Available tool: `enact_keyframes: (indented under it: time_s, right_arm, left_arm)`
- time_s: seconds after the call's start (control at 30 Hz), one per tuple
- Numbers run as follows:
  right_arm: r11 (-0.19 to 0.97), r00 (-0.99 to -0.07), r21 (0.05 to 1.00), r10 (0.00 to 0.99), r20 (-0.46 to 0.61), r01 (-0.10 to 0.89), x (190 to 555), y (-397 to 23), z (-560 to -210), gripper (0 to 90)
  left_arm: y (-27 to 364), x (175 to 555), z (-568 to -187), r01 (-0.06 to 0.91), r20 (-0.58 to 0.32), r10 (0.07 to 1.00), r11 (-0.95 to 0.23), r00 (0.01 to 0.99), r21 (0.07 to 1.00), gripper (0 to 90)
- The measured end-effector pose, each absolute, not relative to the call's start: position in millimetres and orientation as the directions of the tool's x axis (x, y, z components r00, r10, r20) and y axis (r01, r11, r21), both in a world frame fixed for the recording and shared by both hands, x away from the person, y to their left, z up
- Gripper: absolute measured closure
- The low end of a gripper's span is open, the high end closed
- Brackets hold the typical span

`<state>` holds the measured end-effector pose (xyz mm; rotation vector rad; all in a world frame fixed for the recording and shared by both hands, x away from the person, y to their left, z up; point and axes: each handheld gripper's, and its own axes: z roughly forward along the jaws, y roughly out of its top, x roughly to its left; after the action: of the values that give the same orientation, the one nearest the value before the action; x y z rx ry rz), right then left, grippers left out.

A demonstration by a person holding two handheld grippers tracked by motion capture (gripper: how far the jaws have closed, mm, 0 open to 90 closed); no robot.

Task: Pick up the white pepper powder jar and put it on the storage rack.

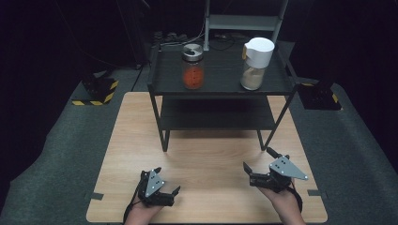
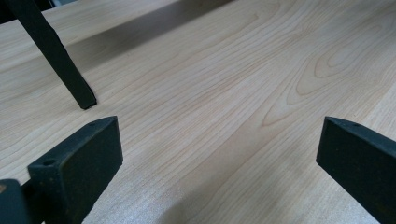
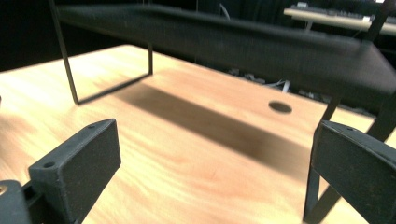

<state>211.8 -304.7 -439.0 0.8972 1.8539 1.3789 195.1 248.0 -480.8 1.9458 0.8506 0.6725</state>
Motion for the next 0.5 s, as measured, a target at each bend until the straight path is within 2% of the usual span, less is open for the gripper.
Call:
enact_keyframes:
  time_s: [0.5]
  right_arm:
    - [0.286,-0.535,0.923,0.837,-0.112,0.255,210.3,-309.7,-482.8,0.4]
  left_arm:
    - [248.7,195.2,-480.9,0.299,0.120,0.776,-0.373,0.619,0.878,0.7]
